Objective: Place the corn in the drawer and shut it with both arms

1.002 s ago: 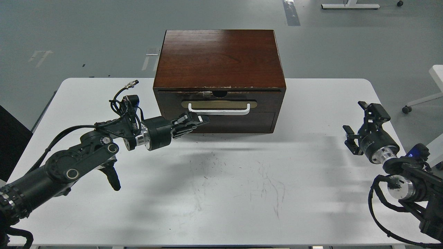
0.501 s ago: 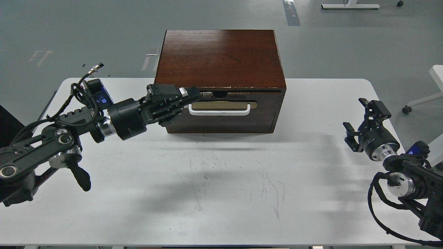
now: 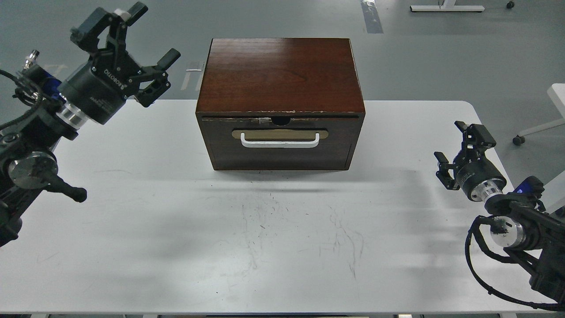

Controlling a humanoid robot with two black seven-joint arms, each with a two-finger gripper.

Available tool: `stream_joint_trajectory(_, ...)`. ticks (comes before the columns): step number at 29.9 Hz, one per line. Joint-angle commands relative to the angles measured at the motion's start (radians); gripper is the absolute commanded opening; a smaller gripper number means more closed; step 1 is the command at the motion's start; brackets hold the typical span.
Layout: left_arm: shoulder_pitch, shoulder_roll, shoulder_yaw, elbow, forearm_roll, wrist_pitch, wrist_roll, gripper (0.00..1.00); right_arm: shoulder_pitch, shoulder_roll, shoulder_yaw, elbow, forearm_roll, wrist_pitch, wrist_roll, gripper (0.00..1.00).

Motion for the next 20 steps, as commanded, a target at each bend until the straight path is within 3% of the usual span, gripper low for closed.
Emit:
stream_joint_trajectory(1,0.068,-0.010,0.001,0.070,-0.062,0.000,0.043,1.00,0.002,0.011,0.011,0.000,0.000,-0.001,0.000,0.98)
stream_joint_trajectory(11,0.145,-0.082,-0.001,0.251,-0.071,0.000,0.020,1.00,0.009,0.035,0.009,0.000,-0.001,-0.001,0.000,1.00)
stream_joint_trajectory(20,0.157,-0.088,0.001,0.254,-0.074,0.000,0.019,1.00,0.009,0.043,0.008,0.004,-0.001,0.001,0.000,1.00)
